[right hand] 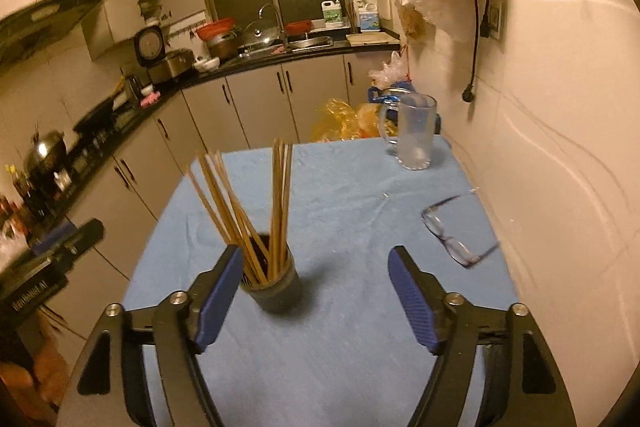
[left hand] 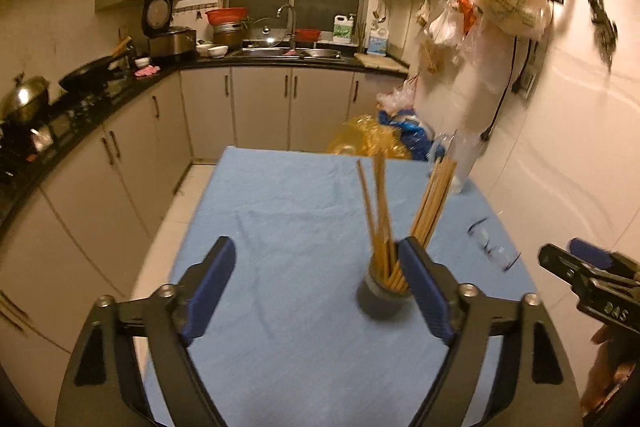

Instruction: Organize utensils

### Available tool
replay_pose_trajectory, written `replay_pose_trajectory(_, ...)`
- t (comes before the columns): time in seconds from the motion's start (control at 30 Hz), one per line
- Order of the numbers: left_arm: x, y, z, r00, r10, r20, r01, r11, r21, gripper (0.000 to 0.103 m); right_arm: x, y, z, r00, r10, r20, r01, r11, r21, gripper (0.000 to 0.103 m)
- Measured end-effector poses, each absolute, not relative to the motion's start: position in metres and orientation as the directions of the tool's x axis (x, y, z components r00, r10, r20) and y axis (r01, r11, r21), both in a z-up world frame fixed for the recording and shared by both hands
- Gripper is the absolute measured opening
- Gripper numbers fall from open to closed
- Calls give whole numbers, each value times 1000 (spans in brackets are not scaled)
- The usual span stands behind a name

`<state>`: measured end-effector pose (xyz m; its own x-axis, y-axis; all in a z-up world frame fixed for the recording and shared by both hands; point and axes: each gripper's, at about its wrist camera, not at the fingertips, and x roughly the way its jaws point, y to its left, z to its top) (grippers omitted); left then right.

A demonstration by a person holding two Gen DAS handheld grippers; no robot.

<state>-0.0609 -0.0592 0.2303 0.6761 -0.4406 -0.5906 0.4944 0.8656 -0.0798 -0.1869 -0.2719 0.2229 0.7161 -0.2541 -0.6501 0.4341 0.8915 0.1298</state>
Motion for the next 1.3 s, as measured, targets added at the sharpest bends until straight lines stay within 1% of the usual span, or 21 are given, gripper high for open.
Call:
replay_pose_trajectory(0.07, -71, -51, 225, 673, -411, -615, 485, 873, -54, 90, -195, -260, 218, 693, -275, -667, 434, 897, 80, 90)
replay_pose_trajectory(0.13, -80, -45, 220, 670, -389, -632, 479, 877, -32, 91, -201, -250, 213, 673, -278, -685, 426, 903, 52, 90)
replay_pose_trajectory(0.17, -83, -44, 218, 673, -372, -639, 473, 881, -16, 94, -204, -243, 210, 662, -279, -696, 419, 908, 34, 91)
replay_pose_trajectory(0.2, -88, -42, 214, 679, -343, -649, 460, 888, 12, 95, -207, -240, 208, 656, -284, -699, 414, 910, 19, 92)
replay_pose_trajectory(0.27, -95, -41, 209, 683, -310, -662, 454, 890, 51, 96, -213, -231, 204, 647, -290, -705, 400, 917, -10, 92)
replay_pose_trajectory(0.37, -104, -37, 206, 682, -283, -674, 455, 886, 88, 96, -221, -220, 202, 644, -288, -709, 391, 920, -18, 92)
replay_pose_trajectory(0.57, -120, -26, 207, 671, -294, -680, 472, 877, 87, 96, -233, -210, 203, 642, -317, -698, 402, 915, -45, 93)
replay_pose_trajectory(0.73, -133, -29, 206, 678, -274, -682, 495, 856, 148, 96, -236, -200, 205, 637, -325, -699, 397, 916, -64, 93)
replay_pose_trajectory(1.0, -141, -30, 209, 692, -253, -676, 481, 860, 170, 96, -237, -195, 204, 625, -341, -702, 401, 912, -86, 94)
replay_pose_trajectory(1.3, -137, -23, 208, 676, -271, -686, 478, 869, 128, 96, -239, -192, 203, 614, -355, -705, 409, 907, -101, 94)
